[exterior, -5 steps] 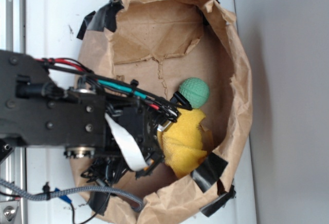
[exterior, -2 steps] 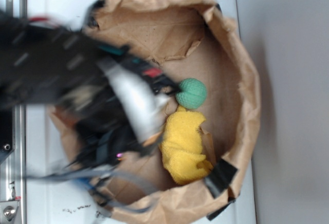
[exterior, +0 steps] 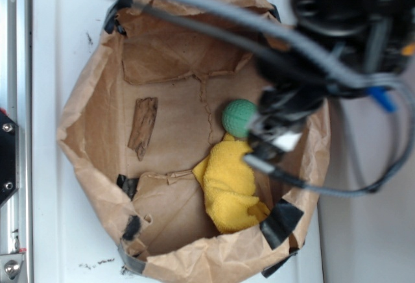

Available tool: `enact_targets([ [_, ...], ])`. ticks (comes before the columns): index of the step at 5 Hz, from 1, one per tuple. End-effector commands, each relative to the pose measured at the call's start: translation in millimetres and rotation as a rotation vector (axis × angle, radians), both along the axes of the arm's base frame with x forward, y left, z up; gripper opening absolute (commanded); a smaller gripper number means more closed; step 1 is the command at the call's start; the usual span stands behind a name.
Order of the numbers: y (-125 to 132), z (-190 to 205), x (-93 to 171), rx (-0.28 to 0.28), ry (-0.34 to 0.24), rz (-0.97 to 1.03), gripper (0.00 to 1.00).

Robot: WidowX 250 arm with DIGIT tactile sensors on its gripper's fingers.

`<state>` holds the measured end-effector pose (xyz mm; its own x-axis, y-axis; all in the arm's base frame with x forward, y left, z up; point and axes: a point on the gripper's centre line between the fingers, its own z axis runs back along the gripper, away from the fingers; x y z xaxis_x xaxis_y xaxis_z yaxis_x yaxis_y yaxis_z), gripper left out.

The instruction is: Grab the yellow cloth.

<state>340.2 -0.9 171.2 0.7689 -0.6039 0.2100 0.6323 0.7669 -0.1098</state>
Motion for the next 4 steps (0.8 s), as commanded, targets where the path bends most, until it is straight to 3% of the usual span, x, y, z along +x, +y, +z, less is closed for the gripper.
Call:
enact_targets([
  [1,-15.6,-7.6,-35.1,0.09,-0.11,-0.173,1.0],
  [3,-34.5,-15.8,-58.9,0.096,-0.106,-0.267,1.0],
  [4,-43.4,-46.5,-55.7,0.119,-0.06,-0.302,1.0],
])
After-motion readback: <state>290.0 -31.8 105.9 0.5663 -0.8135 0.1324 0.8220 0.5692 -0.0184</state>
